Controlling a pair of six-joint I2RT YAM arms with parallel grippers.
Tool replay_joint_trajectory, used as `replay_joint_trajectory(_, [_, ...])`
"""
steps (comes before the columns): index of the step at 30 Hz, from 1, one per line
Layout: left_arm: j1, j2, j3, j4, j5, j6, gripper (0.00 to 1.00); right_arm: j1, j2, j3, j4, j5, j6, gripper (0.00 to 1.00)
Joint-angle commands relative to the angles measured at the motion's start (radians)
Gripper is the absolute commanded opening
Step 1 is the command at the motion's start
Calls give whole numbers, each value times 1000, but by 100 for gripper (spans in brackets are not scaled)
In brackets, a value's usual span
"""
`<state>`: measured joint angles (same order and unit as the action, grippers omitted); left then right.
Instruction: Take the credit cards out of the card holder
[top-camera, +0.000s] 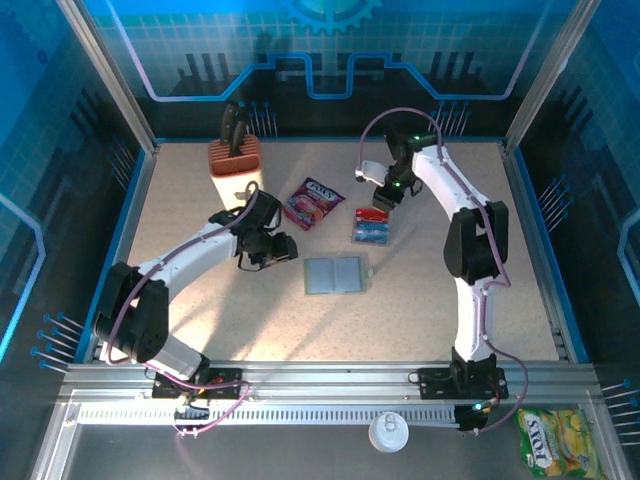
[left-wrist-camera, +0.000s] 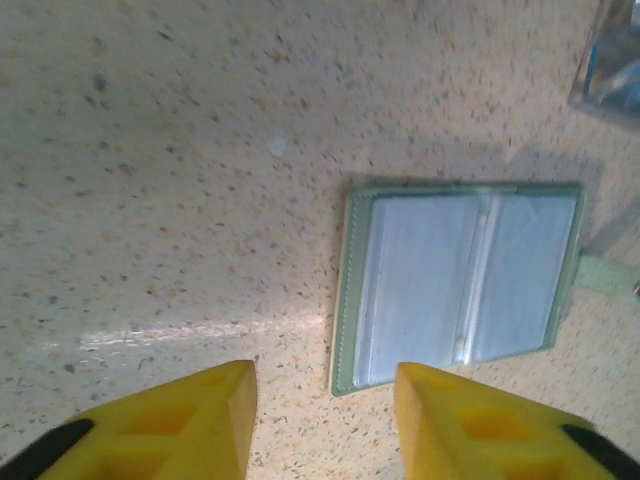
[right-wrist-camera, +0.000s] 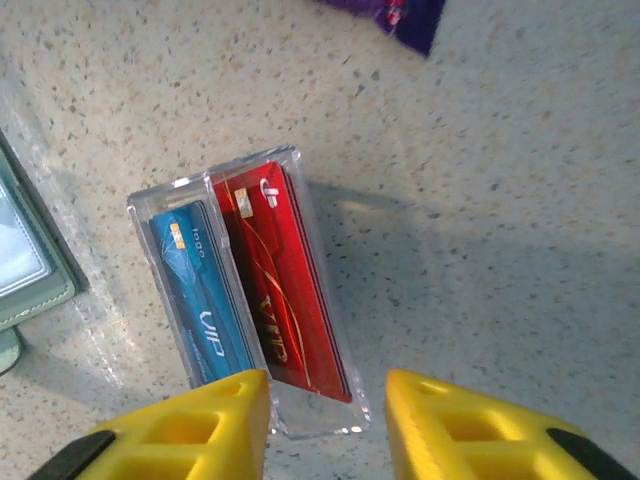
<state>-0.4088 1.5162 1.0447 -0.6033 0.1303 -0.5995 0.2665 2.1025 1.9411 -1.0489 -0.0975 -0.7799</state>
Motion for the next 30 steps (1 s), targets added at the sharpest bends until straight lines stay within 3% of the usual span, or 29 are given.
replay_joint_trajectory(1, [33, -38, -11, -10, -52, 33, 50, 0, -128, -117, 165, 38, 144, 43])
replay_joint_trajectory(2, [41, -43, -14, -7, -64, 37, 52, 1, -155, -158, 203, 52, 167, 49])
replay_joint_trajectory(4, [55, -55, -28, 4, -86, 48, 69, 6, -209, -249, 289, 88, 223, 65])
replay_joint_trajectory(5, [62, -61, -37, 14, -92, 49, 73, 5, -228, -284, 317, 104, 244, 70])
replay_joint_trajectory(7, [75, -72, -58, 35, -109, 51, 81, 8, -262, -344, 354, 132, 284, 99])
replay_joint_trajectory(9, [88, -79, -80, 51, -136, 53, 87, 10, -285, -390, 374, 165, 316, 100])
replay_joint_trajectory(11, [100, -79, -97, 60, -166, 61, 99, 12, -301, -427, 390, 199, 340, 100])
replay_joint_trajectory(16, [115, -84, -110, 37, -354, 92, 99, 5, -379, -593, 526, 318, 412, 100])
replay_joint_trajectory(24, [154, -79, -151, 98, -622, 168, 99, -45, -524, -921, 843, 295, 612, 100])
replay_joint_trajectory(30, [188, -95, -198, 189, -771, 231, 99, -66, -584, -1118, 1080, 358, 663, 100])
